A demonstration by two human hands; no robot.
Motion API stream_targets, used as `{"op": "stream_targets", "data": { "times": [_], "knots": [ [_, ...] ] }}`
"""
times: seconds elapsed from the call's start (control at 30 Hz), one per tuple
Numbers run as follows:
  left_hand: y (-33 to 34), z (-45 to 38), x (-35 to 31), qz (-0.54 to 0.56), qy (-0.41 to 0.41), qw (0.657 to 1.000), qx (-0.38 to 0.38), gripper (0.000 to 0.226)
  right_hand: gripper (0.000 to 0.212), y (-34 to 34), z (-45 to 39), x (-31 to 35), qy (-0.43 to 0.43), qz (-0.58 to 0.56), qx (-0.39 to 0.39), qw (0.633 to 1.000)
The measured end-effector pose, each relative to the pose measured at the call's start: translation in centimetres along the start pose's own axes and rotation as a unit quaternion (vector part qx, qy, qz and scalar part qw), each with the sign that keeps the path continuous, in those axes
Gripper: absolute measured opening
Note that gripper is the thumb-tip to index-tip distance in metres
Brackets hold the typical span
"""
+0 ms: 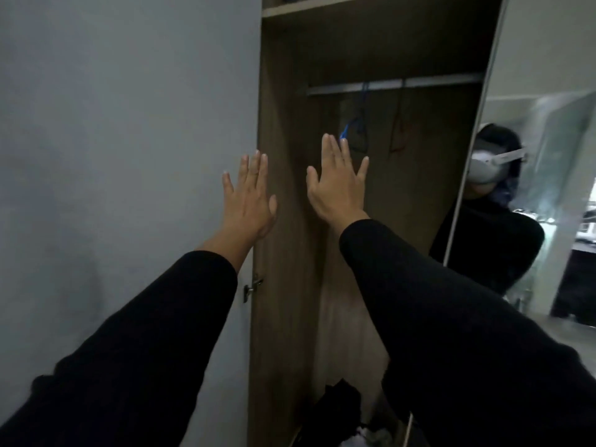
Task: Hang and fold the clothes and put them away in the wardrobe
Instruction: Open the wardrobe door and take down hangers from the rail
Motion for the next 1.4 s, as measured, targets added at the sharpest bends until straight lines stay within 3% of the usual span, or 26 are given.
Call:
{"op": "stream_targets", "data": {
  "times": [0.43,0.6,0.87,1.0,1.07,1.27,1.4],
  "knots": [
    [-0.3,-12.6,-9.0,0.075,0.058,0.993,-0.073,0.068,0.062,-2.5,-8.1,-8.1,0.001,0.080,-0.065,0.995],
    [1.3,-16.1,-10.5,0.098,0.056,0.993,-0.039,0.067,0.066,-2.0,-10.8,-10.0,0.026,0.123,-0.076,0.989],
    [4.3,-20.0,-13.4,0.191,0.033,0.981,0.020,0.068,0.074,-0.3,-13.6,-13.2,0.142,0.136,-0.092,0.976],
    [5.3,-21.5,-13.6,0.245,-0.015,0.969,0.042,0.063,0.056,0.8,-14.4,-14.6,0.219,0.125,-0.095,0.963],
    [5.3,-21.9,-13.5,0.245,-0.029,0.968,0.031,0.048,0.044,1.1,-14.6,-15.0,0.238,0.109,-0.093,0.961],
    [6.9,-22.8,-13.9,0.252,-0.029,0.966,0.041,0.032,0.034,1.7,-14.8,-15.0,0.203,0.122,-0.088,0.968],
    [7.3,-23.3,-13.3,0.294,-0.035,0.955,0.010,0.026,0.028,2.4,-14.7,-14.7,0.200,0.123,-0.096,0.967]
  ]
}}
Point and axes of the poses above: each hand's wrist, its own z-axis away from the middle knuckle, its own y-axis out of the palm, x = y × z, the point moved 6 cm from there along -z, towards the middle knuckle, and after that the axes turned 1 degree about y, right-handed, at the moved point
